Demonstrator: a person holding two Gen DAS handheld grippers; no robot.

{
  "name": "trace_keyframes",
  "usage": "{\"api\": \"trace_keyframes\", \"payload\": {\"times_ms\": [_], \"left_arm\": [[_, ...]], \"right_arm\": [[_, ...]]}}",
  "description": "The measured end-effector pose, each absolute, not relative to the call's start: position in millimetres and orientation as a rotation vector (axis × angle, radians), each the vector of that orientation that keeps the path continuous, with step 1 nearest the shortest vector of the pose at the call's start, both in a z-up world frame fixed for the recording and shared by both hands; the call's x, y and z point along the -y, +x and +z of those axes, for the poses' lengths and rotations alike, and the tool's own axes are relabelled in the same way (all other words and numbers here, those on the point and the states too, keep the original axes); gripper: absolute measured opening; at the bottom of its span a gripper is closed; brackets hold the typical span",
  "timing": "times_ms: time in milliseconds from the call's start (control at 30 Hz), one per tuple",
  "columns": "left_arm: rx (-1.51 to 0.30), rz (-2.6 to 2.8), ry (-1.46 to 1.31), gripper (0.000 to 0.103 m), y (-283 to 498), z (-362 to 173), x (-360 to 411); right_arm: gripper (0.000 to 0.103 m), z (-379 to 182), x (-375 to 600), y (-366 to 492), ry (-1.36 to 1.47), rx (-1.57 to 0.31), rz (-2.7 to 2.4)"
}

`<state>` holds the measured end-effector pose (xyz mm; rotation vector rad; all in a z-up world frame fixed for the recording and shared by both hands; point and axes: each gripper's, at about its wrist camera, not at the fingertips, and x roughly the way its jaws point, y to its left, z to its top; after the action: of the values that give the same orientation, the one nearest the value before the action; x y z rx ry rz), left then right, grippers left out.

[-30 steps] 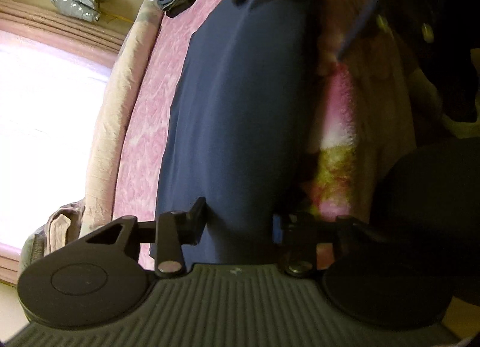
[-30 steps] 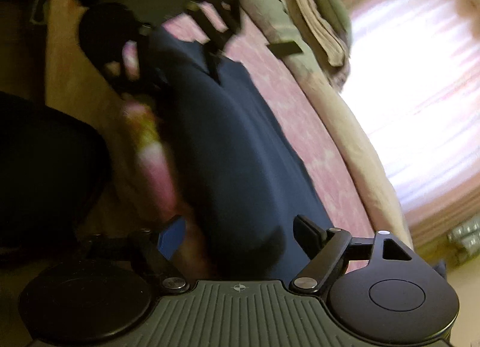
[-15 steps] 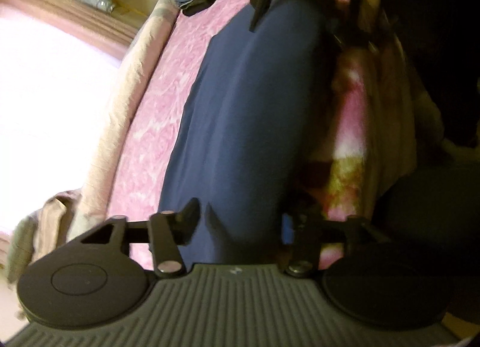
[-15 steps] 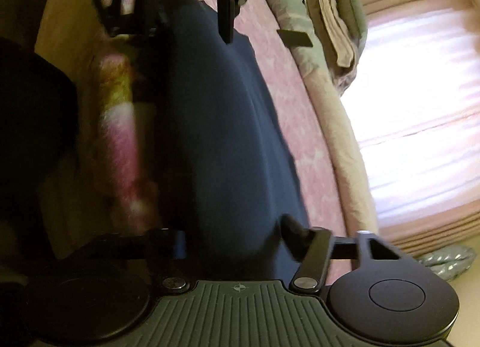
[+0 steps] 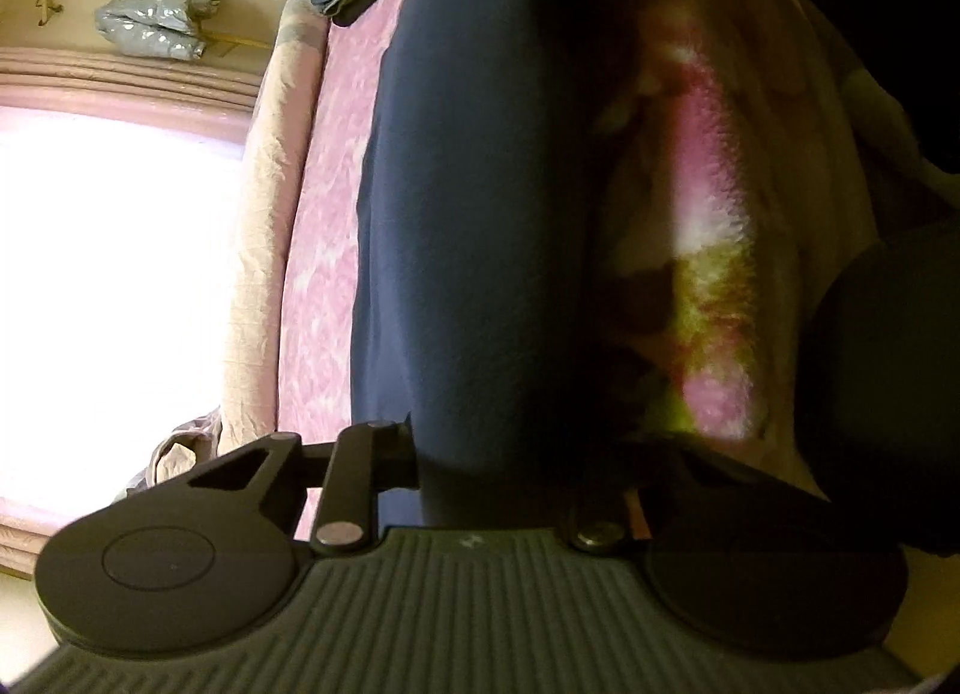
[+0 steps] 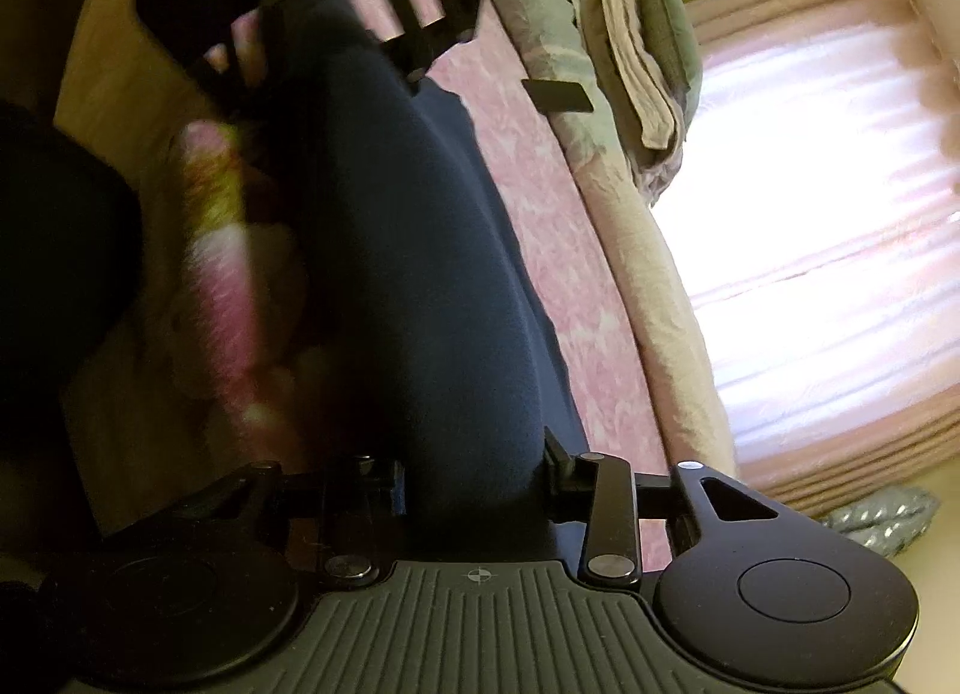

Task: Fold clothes
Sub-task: 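Grasp the folded navy top's edge with the left gripper while the right gripper grasps beside it, then lift the folded top with both grippers and carry it to the clothes stack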

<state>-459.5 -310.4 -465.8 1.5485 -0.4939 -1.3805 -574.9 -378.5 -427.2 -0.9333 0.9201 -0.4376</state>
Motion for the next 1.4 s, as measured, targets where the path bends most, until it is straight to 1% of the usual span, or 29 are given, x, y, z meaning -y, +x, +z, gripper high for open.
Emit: {"api": "trace_keyframes", "payload": {"times_ms": [267,300,333,367,467,567,633,733,867,1000,1233,1300,1400], "left_arm": [[0.426,-1.409,1.517,0.023,-455.8,-457.1,316.8],[0.414,-1.412,1.511,0.023,-455.7,-456.6,318.9],[0.403,-1.415,1.51,0.023,-455.8,-456.6,322.2],[0.398,-1.422,1.515,0.023,-455.6,-456.7,322.5],[0.38,-1.451,1.528,0.022,-453.5,-452.8,324.0],[0.318,-1.485,1.554,0.021,-452.2,-433.3,330.9],[0.275,-1.507,1.57,0.021,-451.4,-420.0,335.7],[0.201,-1.56,1.606,0.02,-454.7,-382.0,351.6],[0.13,-1.642,1.625,0.02,-466.6,-314.3,372.9],[0.054,-1.716,1.618,0.02,-484.5,-247.6,397.5],[0.131,-1.757,1.595,0.02,-549.7,-168.8,457.9],[0.154,-1.768,1.588,0.02,-568.5,-146.5,475.3],[0.227,-1.754,1.573,0.02,-600.8,-128.5,501.2]], "right_arm": [[0.044,-445.2,387.8,-576.3,-0.972,-0.947,-0.423],[0.043,-446.5,387.0,-583.0,-0.96,-0.944,-0.419],[0.038,-446.2,388.9,-585.1,-0.945,-0.937,-0.41],[0.036,-445.3,391.8,-585.4,-0.93,-0.928,-0.399],[0.033,-436.0,398.3,-592.0,-0.869,-0.891,-0.361],[0.031,-418.7,407.5,-595.6,-0.803,-0.88,-0.304],[0.031,-400.2,414.9,-593.9,-0.769,-0.908,-0.264],[0.03,-364.8,427.1,-589.1,-0.727,-0.963,-0.218],[0.03,-292.6,449.7,-585.9,-0.663,-1.04,-0.171],[0.03,-227.2,465.5,-606.6,-0.592,-1.105,-0.129],[0.03,-131.0,498.1,-673.0,-0.528,-1.136,-0.162],[0.03,-109.8,512.1,-694.6,-0.534,-1.129,-0.196],[0.03,-86.9,532.9,-721.2,-0.552,-1.12,-0.251]]}}
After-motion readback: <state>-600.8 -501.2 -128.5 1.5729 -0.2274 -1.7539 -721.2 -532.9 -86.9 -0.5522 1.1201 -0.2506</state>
